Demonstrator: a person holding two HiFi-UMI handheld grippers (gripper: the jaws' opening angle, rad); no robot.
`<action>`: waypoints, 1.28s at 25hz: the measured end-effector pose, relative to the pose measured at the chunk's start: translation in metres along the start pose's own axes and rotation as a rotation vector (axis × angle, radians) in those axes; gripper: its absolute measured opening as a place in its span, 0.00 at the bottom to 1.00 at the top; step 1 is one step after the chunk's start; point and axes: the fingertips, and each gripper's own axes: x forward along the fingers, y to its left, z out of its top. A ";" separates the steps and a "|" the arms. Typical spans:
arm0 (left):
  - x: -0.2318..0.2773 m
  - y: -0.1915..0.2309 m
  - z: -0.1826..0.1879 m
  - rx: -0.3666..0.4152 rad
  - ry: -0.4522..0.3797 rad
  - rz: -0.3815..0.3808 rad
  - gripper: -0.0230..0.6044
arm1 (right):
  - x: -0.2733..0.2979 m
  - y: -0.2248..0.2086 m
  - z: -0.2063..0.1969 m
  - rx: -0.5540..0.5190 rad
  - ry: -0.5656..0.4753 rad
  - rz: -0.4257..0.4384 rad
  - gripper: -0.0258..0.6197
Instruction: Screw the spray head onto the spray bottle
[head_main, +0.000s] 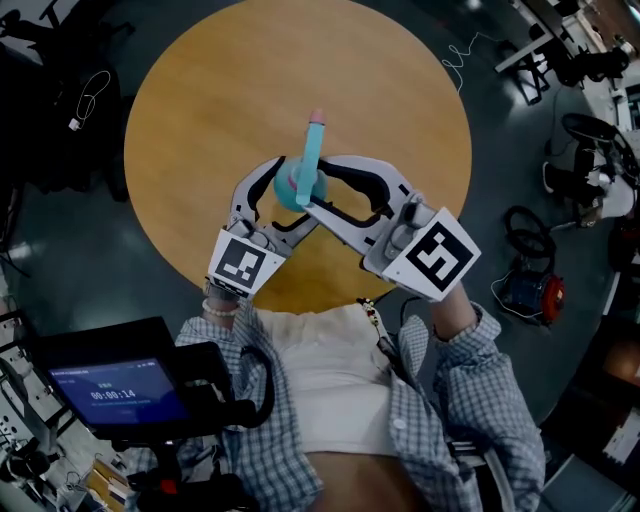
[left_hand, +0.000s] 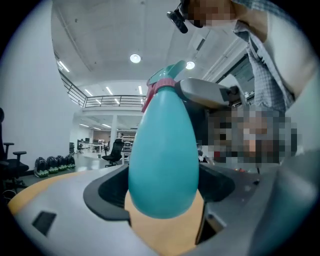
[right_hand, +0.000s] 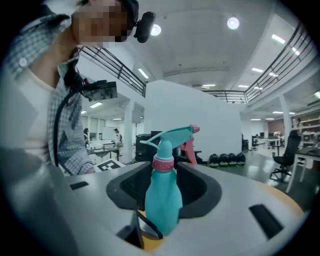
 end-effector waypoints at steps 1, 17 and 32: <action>-0.001 -0.004 0.001 0.001 0.000 -0.028 0.69 | -0.002 0.002 0.001 -0.005 0.003 0.044 0.25; 0.005 0.034 -0.009 0.053 0.117 0.334 0.69 | 0.011 -0.016 0.001 -0.031 0.020 -0.419 0.23; 0.009 0.012 -0.009 0.009 0.080 0.107 0.69 | -0.013 -0.011 -0.003 -0.072 0.060 -0.147 0.40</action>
